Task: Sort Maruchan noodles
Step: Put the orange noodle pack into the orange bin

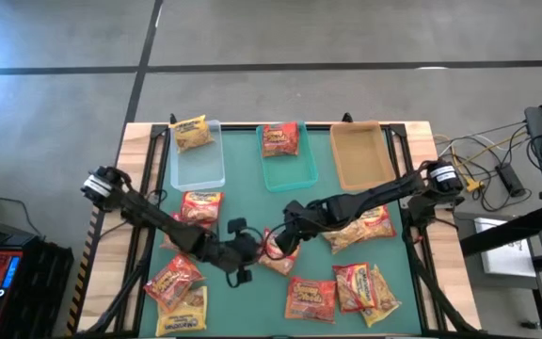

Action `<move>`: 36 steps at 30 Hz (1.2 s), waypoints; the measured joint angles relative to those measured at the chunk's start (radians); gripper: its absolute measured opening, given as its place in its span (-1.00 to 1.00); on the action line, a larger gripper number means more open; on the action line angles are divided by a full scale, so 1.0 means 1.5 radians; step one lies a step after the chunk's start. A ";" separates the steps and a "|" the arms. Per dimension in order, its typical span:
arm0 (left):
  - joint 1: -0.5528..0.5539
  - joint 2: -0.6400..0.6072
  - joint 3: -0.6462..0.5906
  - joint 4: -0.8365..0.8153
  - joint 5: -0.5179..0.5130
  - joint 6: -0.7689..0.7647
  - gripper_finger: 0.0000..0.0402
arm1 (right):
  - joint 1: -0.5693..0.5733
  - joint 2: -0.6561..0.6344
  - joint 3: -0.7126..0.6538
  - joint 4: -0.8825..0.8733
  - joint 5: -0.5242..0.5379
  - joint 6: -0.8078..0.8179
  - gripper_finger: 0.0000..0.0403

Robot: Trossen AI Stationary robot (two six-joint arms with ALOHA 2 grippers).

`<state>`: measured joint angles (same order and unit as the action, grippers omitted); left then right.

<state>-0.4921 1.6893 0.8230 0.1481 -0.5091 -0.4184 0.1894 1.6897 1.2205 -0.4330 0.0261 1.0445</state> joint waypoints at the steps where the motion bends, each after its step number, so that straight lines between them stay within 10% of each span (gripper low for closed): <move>1: -0.006 0.013 -0.001 0.016 0.000 -0.008 -0.62 | 0.000 0.002 0.000 -0.010 0.000 0.003 0.01; 36: -0.053 0.106 -0.043 0.083 -0.058 -0.163 -0.62 | -0.027 0.032 -0.001 -0.022 -0.030 -0.040 0.01</move>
<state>-0.5710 1.8488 0.7588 0.2722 -0.5969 -0.6624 0.1491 1.7374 1.2194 -0.4666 -0.0191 0.9839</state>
